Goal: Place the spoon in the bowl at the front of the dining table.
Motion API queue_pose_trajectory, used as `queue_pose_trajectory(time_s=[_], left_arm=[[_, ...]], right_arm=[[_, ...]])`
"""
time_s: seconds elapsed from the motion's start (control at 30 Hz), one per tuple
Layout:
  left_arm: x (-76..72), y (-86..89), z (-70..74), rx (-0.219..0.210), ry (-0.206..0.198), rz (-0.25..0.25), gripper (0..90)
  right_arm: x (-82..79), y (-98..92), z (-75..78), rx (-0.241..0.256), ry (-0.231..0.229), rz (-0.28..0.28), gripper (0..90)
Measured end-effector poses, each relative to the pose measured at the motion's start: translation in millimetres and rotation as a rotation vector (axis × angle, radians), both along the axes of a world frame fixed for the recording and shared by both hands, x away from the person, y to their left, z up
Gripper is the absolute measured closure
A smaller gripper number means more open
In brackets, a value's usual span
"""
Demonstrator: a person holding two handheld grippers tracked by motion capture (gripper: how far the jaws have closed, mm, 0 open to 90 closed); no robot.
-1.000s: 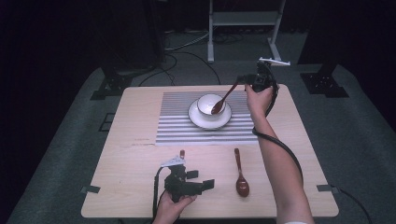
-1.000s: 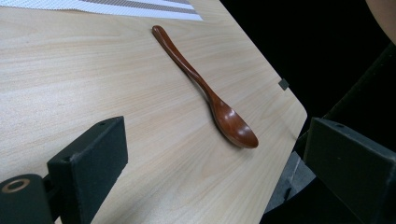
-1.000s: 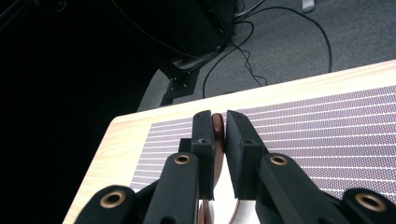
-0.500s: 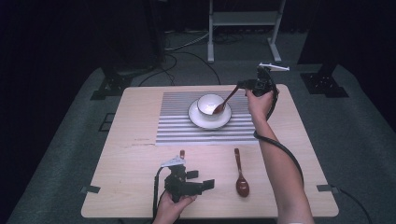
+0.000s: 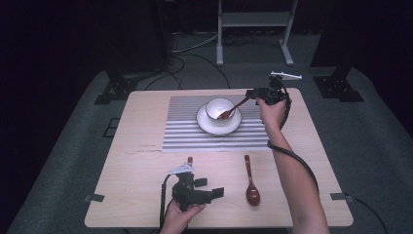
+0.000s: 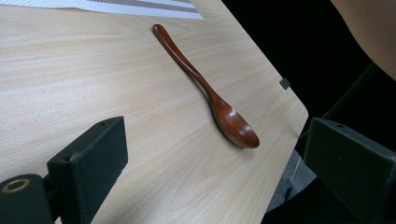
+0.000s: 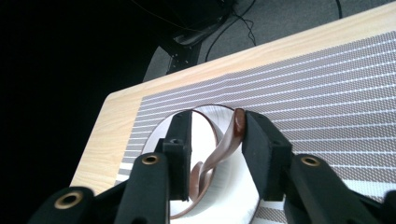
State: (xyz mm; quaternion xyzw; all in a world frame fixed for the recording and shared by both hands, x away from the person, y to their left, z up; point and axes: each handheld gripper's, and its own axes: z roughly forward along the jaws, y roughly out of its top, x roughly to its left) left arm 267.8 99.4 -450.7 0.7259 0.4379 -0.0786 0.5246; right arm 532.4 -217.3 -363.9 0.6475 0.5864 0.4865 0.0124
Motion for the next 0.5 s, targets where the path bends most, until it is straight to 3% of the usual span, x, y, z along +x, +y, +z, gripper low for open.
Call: queue_pose_trajectory(time_s=[0.5], left_arm=[[2.4,1.7,-0.6,0.002,0.001,0.012,5.2]], right_arm=[[-10.1,-16.4,-20.3,0.011,0.029,0.02,59.1]])
